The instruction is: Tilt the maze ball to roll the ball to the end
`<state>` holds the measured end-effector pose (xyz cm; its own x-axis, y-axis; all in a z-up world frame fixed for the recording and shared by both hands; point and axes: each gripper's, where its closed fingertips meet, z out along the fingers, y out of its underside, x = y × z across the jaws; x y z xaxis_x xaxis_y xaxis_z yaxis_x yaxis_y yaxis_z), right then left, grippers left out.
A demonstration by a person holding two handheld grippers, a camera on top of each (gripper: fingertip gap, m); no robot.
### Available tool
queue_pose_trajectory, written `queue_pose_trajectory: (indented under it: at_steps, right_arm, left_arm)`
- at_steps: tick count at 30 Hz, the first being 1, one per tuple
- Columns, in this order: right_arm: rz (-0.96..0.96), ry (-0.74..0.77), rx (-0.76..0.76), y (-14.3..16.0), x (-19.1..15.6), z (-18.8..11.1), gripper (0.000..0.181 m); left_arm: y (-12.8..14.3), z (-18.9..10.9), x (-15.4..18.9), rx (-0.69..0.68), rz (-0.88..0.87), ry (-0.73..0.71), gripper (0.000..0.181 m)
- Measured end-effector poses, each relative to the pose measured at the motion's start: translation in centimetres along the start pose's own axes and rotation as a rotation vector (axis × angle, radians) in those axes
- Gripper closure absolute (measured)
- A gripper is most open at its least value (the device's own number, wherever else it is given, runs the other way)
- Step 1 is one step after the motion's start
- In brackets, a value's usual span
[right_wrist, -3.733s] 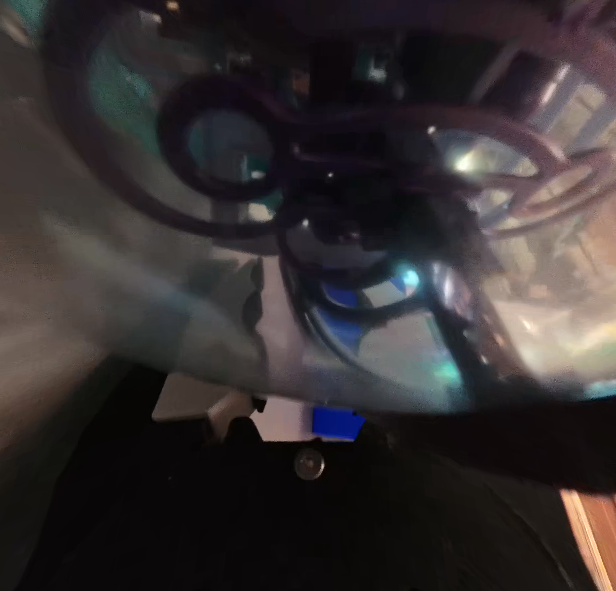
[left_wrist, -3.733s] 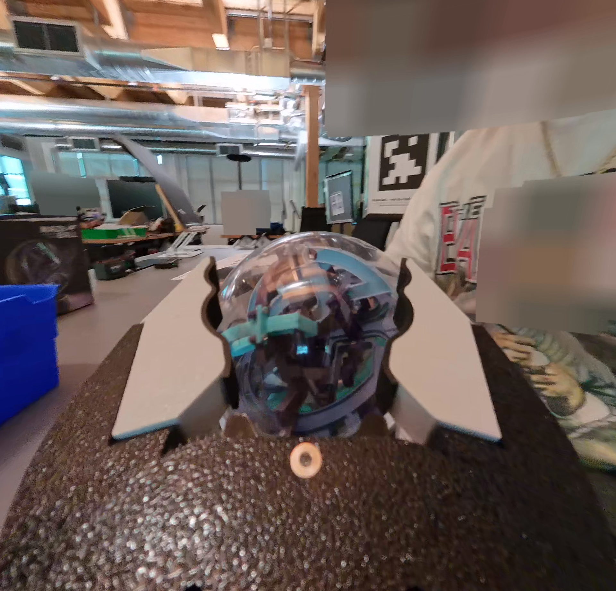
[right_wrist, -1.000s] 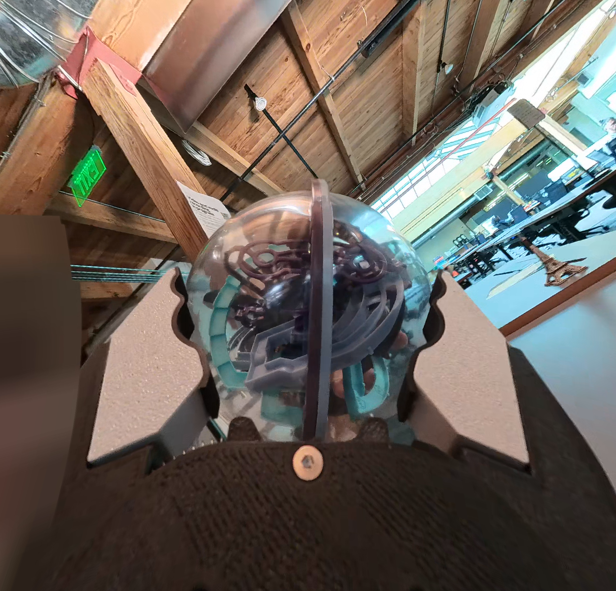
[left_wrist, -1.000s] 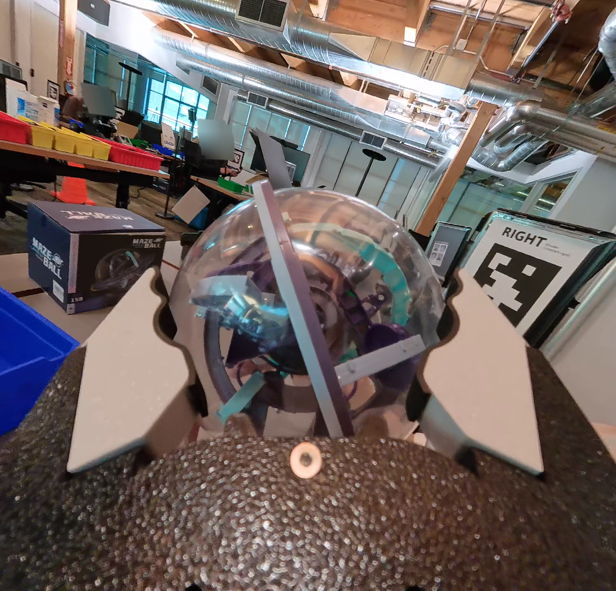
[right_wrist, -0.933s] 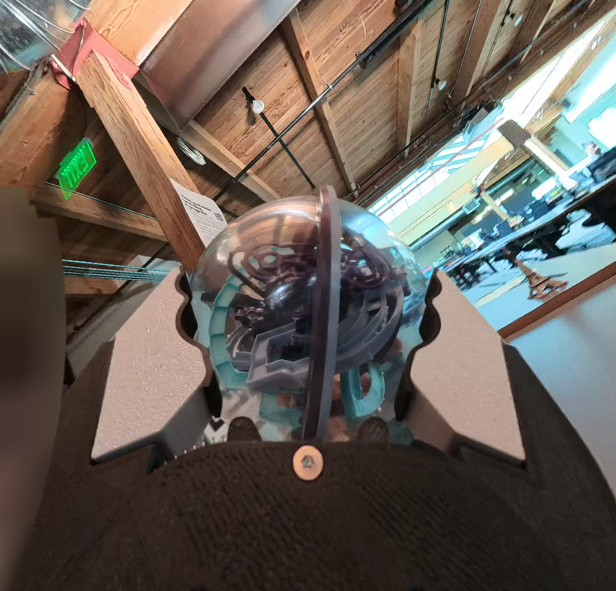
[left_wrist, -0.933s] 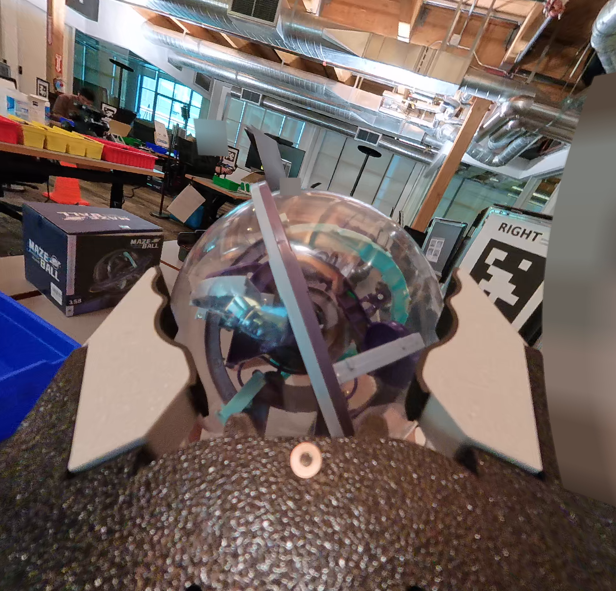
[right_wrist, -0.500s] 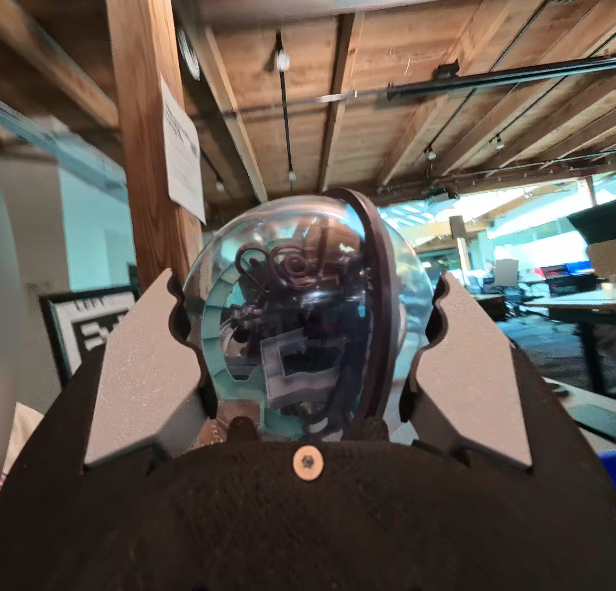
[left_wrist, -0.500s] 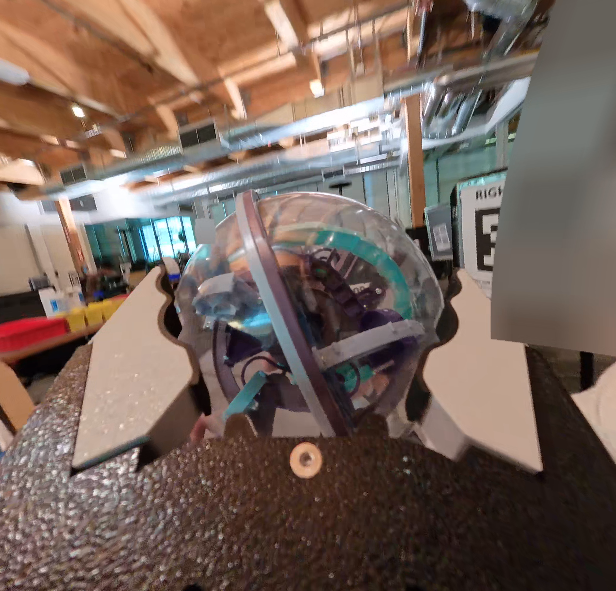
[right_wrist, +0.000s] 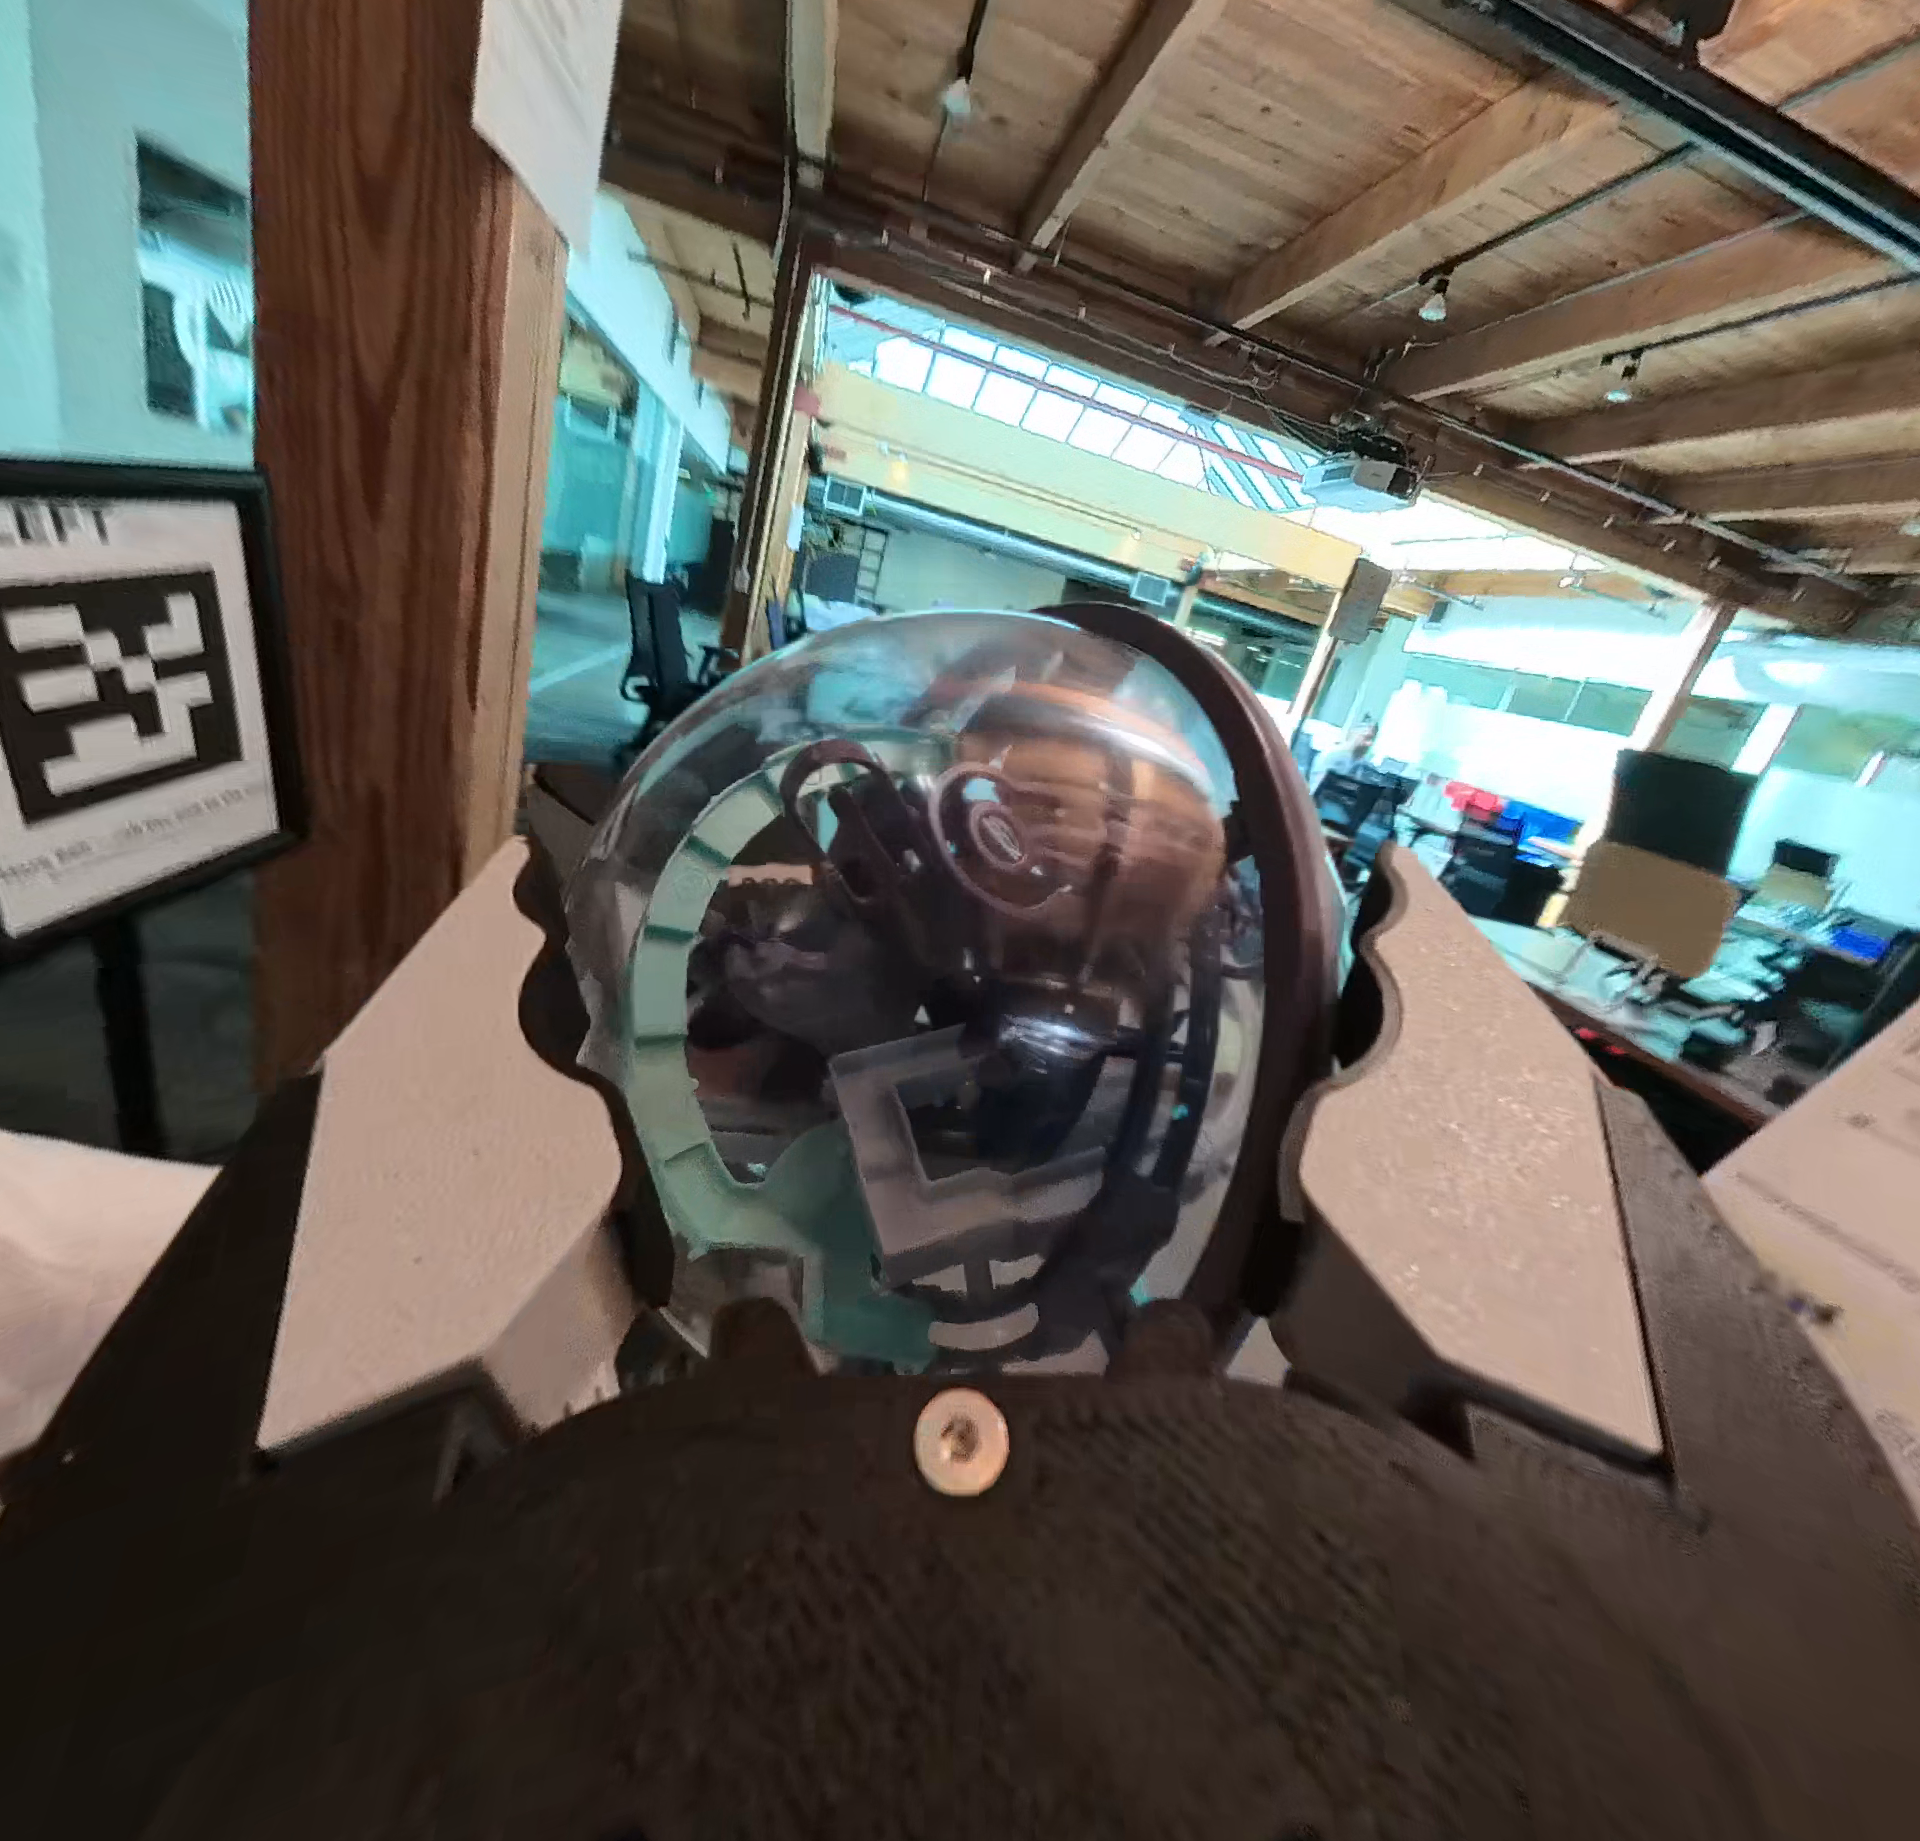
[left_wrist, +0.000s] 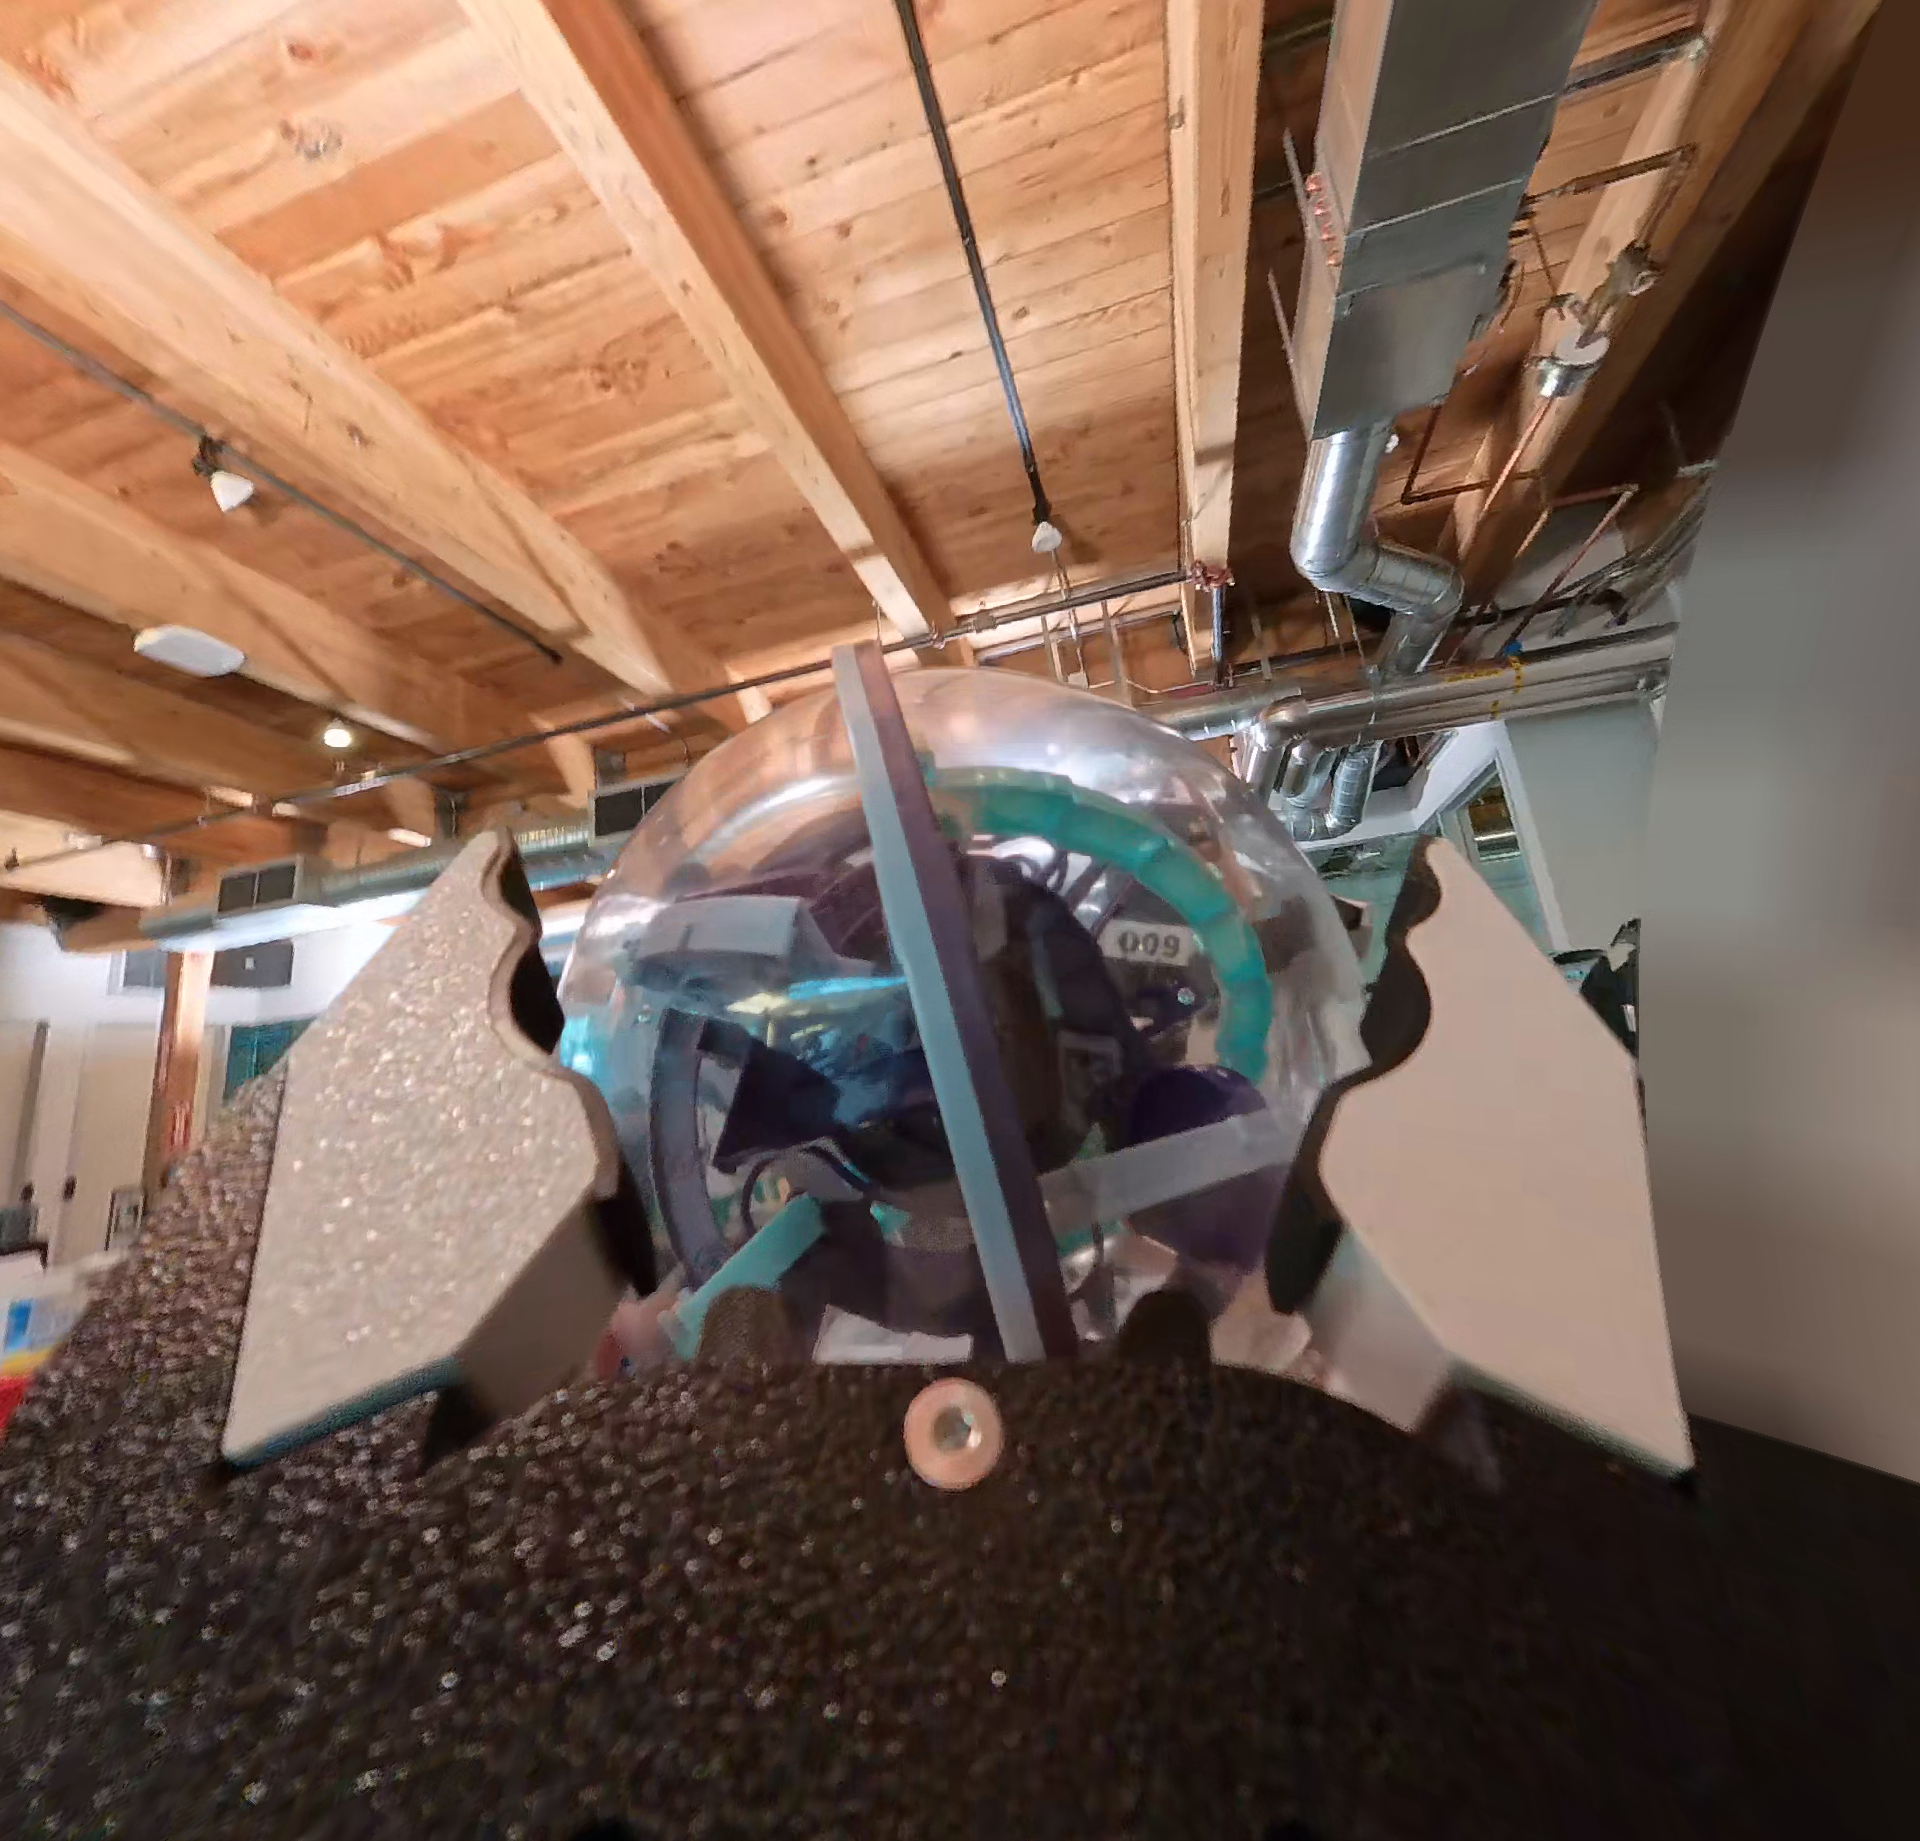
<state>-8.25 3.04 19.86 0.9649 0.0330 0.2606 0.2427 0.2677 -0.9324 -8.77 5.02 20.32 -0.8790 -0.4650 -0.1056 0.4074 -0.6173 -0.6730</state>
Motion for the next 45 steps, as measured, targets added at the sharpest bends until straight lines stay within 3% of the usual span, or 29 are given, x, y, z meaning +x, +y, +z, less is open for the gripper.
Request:
queue_pose_trajectory:
  at_steps: [6, 12, 16, 22, 33, 45]
  right_arm:
    - [-0.076, -0.041, 0.032, -1.7, -2.1, 1.7, 0.035]
    - [-0.113, -0.109, 0.302, -4.2, -2.9, 1.1, 0.034]
    - [-0.025, -0.113, 0.461, -5.4, -2.1, 0.4, 0.035]
    - [0.109, -0.083, 0.624, -5.0, -0.6, -0.7, 0.036]
    - [0.257, 0.021, 0.596, -2.4, 1.6, -1.2, 0.036]
    - [0.283, 0.010, 0.617, -1.4, 2.0, -1.6, 0.036]
  left_arm:
    - [-2.8, -0.2, 1.7, 0.008, 0.088, 0.036, 0.028]
    - [-4.7, 1.6, 4.0, -0.084, 0.326, 0.064, 0.032]
    - [-4.3, 3.3, 4.4, -0.230, 0.468, 0.054, 0.033]
    - [-3.5, 4.3, 3.5, -0.351, 0.445, -0.010, 0.033]
    - [-1.5, 3.6, 0.9, -0.399, 0.311, -0.090, 0.034]
    - [-0.4, 3.1, 0.7, -0.419, 0.342, -0.099, 0.035]
